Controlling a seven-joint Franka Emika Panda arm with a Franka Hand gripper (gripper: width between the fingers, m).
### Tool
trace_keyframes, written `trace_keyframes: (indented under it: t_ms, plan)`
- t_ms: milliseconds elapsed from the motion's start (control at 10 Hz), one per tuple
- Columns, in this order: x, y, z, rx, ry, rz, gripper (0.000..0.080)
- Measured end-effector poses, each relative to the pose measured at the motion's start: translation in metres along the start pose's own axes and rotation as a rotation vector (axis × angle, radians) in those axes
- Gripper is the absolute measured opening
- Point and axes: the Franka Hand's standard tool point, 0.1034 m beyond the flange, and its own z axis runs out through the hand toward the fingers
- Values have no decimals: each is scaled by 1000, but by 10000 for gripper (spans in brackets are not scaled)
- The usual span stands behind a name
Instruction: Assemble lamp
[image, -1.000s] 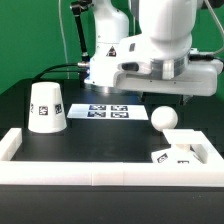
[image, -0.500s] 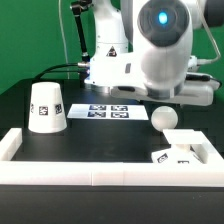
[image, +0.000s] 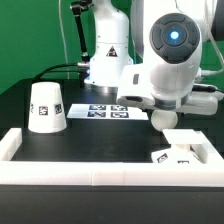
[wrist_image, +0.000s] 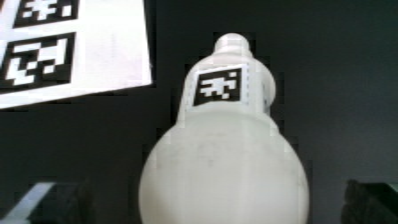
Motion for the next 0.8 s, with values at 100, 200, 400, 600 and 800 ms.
trace_keyframes:
  t_ms: [100, 200, 400, 600, 800]
  plan:
    - [1, 0, 5, -2, 3, 0, 698]
    - [1, 0, 9, -3, 3, 1, 698]
    - [3, -1, 20, -7, 11, 1, 698]
    - [5, 0, 30, -10, 16, 4, 698]
    - [5, 2, 38, -13, 12, 7, 698]
